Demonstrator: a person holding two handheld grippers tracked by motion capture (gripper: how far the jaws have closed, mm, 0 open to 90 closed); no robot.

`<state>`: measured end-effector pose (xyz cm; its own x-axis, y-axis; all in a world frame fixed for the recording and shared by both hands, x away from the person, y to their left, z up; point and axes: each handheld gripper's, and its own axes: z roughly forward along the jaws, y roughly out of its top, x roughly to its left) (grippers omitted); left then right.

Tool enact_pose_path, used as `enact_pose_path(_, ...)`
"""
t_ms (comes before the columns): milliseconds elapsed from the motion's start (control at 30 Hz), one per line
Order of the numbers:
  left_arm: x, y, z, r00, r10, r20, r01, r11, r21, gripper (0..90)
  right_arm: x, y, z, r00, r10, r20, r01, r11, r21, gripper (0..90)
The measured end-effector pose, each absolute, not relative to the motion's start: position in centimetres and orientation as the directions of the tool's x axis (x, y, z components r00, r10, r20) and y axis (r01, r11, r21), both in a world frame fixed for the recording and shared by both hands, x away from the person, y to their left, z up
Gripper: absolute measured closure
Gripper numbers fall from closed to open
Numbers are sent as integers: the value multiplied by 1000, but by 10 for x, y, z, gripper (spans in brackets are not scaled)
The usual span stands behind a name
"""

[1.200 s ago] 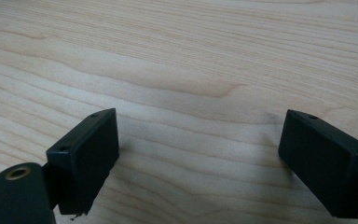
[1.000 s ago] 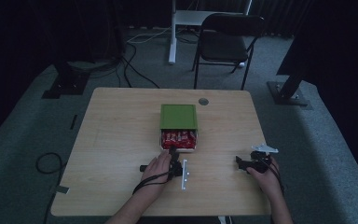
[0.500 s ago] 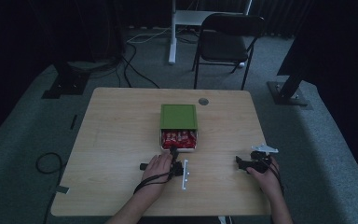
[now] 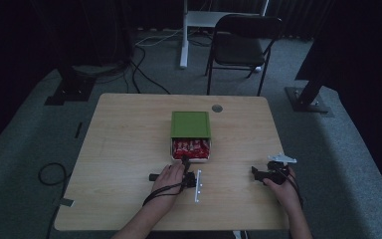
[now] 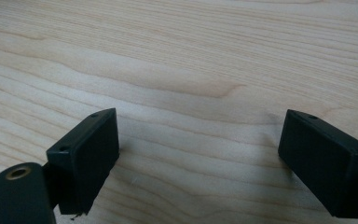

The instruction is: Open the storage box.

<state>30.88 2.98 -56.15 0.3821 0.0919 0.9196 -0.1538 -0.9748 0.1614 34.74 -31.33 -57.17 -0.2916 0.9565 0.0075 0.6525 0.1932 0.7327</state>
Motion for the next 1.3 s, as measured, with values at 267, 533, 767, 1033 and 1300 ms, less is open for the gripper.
enact_pose_path(267, 302, 28, -560, 393, 92, 915, -147, -976, 161, 710, 347, -313, -572, -292, 956, 7, 653, 194, 732, 117)
enact_pose_path(533, 290, 30, -560, 404, 96, 910, -149, -974, 170, 708, 347, -313, -572, -292, 956, 7, 652, 194, 733, 117)
enact_pose_path(767, 281, 31, -559, 411, 88, 907, -152, -975, 163, 709, 347, -313, -572, -292, 956, 7, 653, 194, 732, 117)
enact_pose_path(1033, 269, 31, -559, 428, 89, 899, -154, -973, 169, 709, 347, -313, -572, -292, 956, 7, 652, 193, 733, 117)
enact_pose_path(1300, 259, 33, -561, 441, 83, 894, -159, -973, 169, 710, 347, -313, -572, -292, 956, 7, 652, 193, 733, 117)
